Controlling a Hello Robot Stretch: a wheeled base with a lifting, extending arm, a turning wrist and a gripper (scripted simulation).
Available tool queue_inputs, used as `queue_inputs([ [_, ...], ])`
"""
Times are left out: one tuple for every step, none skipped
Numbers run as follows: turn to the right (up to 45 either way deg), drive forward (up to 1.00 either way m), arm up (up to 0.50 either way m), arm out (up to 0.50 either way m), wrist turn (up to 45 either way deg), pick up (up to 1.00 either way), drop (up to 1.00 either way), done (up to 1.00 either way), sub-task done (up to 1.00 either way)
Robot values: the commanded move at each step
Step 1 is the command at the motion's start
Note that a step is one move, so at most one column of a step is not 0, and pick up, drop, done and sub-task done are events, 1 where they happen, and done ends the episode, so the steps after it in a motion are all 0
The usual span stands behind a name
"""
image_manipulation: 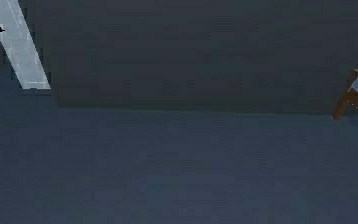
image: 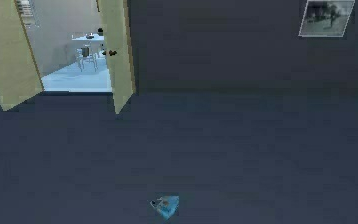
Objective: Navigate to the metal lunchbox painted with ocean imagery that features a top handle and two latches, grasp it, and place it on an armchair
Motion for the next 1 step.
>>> queue_inputs([
  [3.0,0.00,0.00,0.00,0.0,0.00,0.00,0.00,0.00],
])
